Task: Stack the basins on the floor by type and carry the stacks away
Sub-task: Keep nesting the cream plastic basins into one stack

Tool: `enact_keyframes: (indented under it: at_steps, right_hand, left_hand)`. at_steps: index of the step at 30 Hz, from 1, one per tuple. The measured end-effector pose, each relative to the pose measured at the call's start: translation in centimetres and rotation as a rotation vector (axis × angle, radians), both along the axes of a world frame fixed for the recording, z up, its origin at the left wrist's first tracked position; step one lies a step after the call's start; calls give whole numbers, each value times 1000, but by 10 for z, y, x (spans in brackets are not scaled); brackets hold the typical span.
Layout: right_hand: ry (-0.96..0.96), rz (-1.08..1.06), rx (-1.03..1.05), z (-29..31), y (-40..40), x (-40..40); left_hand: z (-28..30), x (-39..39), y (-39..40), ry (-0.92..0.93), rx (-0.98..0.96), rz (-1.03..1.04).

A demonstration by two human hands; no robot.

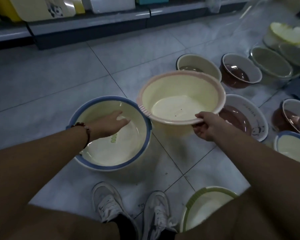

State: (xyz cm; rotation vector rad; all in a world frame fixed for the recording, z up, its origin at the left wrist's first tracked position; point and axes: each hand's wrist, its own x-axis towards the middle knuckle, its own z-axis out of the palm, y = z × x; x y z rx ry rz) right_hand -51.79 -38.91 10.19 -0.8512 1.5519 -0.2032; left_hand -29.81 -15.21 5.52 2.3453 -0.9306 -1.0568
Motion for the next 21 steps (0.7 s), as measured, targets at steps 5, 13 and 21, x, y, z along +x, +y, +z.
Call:
enact_keyframes:
  at_steps: [5, 13, 21]
  right_hand:
    - [-70, 112, -64, 16, 13, 26]
    - [-99, 246, 143, 26, 67, 46]
    - [24, 548, 106, 4, 96, 52]
  left_hand:
    - [22, 1, 0, 469, -55, 331]
    - [47, 29, 13, 638, -310, 700]
    - [31, 49, 54, 431, -157, 863]
